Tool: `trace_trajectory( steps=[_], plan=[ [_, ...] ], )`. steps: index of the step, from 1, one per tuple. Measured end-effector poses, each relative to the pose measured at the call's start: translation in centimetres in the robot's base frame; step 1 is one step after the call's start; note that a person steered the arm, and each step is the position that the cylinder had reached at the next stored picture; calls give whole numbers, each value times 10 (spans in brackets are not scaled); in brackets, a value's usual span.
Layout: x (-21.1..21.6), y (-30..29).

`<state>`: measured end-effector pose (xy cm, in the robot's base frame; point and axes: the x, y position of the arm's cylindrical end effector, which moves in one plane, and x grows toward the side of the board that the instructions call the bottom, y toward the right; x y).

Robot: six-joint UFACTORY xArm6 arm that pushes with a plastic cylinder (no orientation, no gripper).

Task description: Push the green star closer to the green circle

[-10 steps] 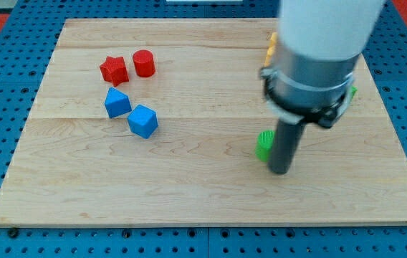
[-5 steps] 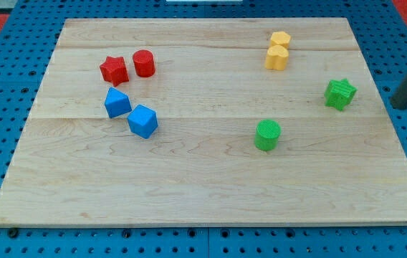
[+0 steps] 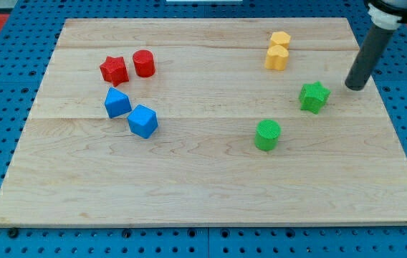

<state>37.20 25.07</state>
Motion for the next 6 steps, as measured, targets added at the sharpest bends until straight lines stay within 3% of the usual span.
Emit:
trace_trajectory(
  steps=[3, 5, 6],
  plan=[
    [79, -107],
    [21, -125],
    [46, -147]
  ],
)
